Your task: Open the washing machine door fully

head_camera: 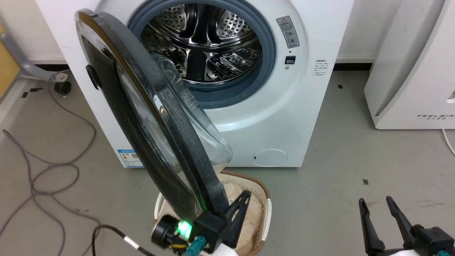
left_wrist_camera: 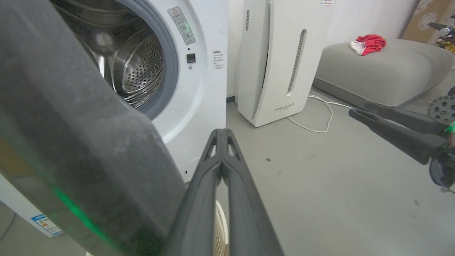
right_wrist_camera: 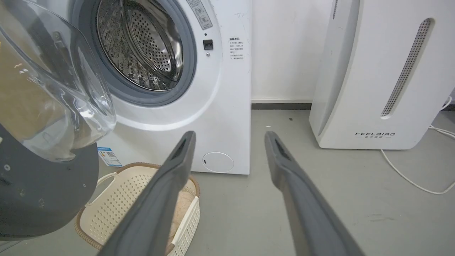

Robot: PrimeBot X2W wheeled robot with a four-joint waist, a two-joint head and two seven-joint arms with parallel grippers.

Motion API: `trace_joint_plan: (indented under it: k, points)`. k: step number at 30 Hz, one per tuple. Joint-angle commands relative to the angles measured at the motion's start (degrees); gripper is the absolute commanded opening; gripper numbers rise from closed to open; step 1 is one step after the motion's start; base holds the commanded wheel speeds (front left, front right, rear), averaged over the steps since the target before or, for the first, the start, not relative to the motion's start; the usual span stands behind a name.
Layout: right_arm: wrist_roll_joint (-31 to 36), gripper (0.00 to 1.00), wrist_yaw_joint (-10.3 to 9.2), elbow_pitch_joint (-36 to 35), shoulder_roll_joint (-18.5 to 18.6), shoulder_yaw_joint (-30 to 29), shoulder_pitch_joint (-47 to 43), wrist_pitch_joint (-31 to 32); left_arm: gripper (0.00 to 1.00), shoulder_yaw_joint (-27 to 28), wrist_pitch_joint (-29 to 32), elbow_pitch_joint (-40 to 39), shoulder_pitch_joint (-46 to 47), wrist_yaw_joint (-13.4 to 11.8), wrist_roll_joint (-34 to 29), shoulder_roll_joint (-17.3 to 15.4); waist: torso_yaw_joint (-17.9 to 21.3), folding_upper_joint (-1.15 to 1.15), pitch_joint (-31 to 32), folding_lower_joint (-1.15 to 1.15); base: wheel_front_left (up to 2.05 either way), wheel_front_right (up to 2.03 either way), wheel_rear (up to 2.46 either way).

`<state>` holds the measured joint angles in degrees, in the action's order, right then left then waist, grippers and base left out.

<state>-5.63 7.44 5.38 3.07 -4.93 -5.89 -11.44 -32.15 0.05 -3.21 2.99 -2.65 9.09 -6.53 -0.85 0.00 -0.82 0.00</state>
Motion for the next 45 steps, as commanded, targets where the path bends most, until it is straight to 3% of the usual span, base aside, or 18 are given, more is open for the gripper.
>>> trace_joint_plan:
  k: [1,8,17,31,45]
  points:
    - [-0.2,1.00,0.05,0.0,-0.2,0.1,0.9,-0.2,0.00,0.4,-0.5,0.4,1.1,-0.4,-0.3,0.3,0.0,0.00,0.1,0.00,0.00,0.00,0.00]
    - [0.1,1.00,0.05,-0.4,-0.2,0.3,0.4,-0.1,0.00,1.5,-2.4,3.0,2.9,-2.3,0.1,1.2,-0.3,0.00,0.5,0.00,0.00,0.00,0.00]
    - [-0.1,1.00,0.05,-0.6,-0.2,0.1,-0.2,0.2,0.00,2.0,-2.5,0.2,-1.6,-4.7,1.0,0.7,-1.3,0.00,0.7,0.00,0.00,0.00,0.00]
    - [1.0,1.00,0.05,-2.1,-0.2,-1.0,-1.0,1.0,0.00,5.7,-4.9,-5.4,-8.5,-9.8,2.0,-1.3,-7.2,0.00,0.9,0.00,0.00,0.00,0.00]
    - [0.7,1.00,0.05,-3.7,-0.2,-1.5,-1.7,2.0,0.00,19.2,-10.2,-5.7,-12.1,-16.2,5.5,-5.7,-10.8,0.00,1.0,0.00,0.00,0.00,0.00]
